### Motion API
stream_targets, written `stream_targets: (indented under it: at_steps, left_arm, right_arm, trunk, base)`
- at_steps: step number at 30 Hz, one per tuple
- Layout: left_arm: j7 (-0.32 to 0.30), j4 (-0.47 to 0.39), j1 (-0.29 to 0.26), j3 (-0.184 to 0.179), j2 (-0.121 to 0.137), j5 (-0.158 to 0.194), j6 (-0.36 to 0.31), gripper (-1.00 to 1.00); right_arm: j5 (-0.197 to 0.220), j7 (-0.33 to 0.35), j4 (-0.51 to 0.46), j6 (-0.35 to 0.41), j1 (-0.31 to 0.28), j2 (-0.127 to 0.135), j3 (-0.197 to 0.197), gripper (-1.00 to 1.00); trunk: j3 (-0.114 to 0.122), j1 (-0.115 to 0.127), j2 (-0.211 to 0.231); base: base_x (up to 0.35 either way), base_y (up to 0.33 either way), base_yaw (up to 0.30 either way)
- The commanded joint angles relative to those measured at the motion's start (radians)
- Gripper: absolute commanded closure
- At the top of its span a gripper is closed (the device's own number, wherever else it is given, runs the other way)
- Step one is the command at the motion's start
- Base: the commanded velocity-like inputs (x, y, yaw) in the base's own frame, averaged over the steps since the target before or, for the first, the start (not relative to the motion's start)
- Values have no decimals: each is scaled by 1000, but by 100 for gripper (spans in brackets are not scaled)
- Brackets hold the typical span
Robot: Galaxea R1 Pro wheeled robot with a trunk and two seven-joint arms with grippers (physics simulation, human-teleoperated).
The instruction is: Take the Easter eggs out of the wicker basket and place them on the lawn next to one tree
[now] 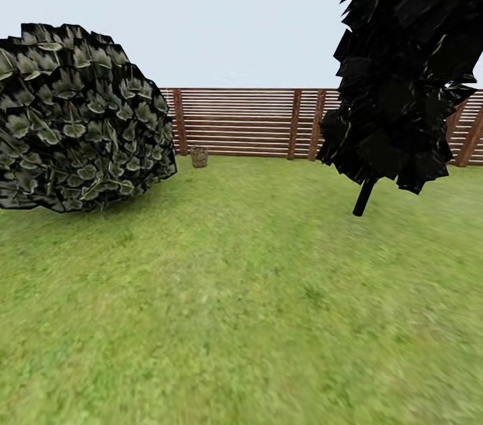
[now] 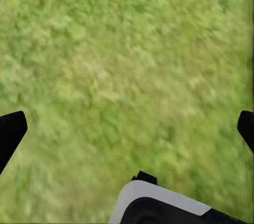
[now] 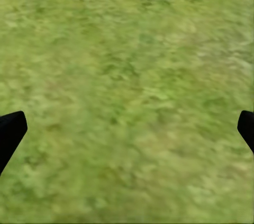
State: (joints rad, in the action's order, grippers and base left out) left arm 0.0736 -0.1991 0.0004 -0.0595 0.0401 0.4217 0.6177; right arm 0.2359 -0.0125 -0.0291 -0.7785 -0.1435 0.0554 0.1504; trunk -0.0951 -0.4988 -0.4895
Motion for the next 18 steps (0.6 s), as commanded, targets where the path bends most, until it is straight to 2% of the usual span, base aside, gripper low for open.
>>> stream_targets:
  at_steps: [1, 10, 18]
  left_arm:
    - [8, -1, 0, -6, 0, 0, 2, -100]
    - [8, -1, 0, -6, 1, 0, 1, -100]
    - [6, -1, 0, -6, 1, 0, 1, -100]
  right_arm:
    - [-7, -1, 1, -2, -1, 0, 8, -100]
    - [-7, -1, 1, -2, -1, 0, 8, -100]
    - [-8, -1, 1, 0, -1, 0, 8, -100]
  trunk:
    - [-2, -1, -2]
    - [-2, -1, -2]
    - [-2, -1, -2]
  base:
    - [320, -157, 0]
    - [320, -146, 0]
    - [330, -28, 0]
